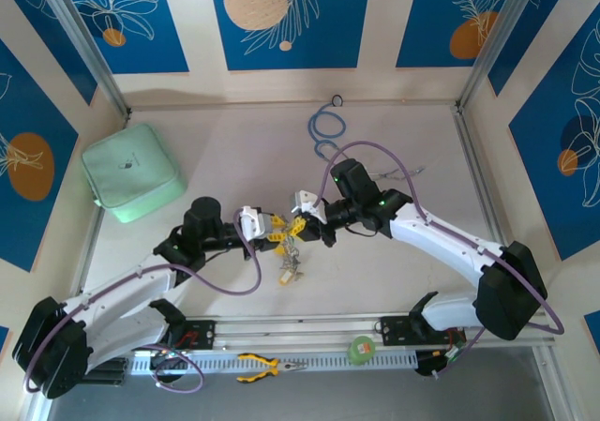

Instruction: Put the keys on the keyring

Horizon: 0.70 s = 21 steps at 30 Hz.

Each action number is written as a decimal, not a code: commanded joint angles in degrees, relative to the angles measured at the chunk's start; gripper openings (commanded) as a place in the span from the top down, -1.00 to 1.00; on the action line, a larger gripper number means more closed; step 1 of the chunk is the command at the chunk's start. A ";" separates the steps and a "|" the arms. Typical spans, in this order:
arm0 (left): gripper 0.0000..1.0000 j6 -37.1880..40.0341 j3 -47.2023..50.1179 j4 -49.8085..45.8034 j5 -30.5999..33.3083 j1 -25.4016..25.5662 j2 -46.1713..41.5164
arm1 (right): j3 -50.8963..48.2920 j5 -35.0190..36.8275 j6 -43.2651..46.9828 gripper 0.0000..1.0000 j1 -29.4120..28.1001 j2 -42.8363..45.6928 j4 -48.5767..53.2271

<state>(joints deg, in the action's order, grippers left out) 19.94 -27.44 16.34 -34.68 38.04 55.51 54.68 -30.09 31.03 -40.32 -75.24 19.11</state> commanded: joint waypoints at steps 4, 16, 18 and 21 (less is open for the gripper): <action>0.36 2.87 -1.72 -6.11 3.42 0.39 -3.52 | 6.71 10.46 8.99 1.00 -2.07 -0.23 12.47; 0.38 0.76 -3.67 -5.74 -1.21 0.40 -0.37 | 13.55 21.88 11.03 1.00 -8.05 -3.00 20.26; 0.41 0.47 -3.52 -4.87 -1.68 0.36 0.34 | 13.96 21.83 10.60 1.00 -8.45 -3.14 20.01; 0.46 0.63 -3.15 -4.17 -1.56 0.44 0.82 | 14.49 21.73 10.13 1.00 -9.21 -3.44 19.96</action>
<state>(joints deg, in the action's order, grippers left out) 21.04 -29.54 10.26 -34.15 38.06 55.90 66.83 -8.56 41.06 -48.80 -78.48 38.30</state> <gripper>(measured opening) 0.274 0.050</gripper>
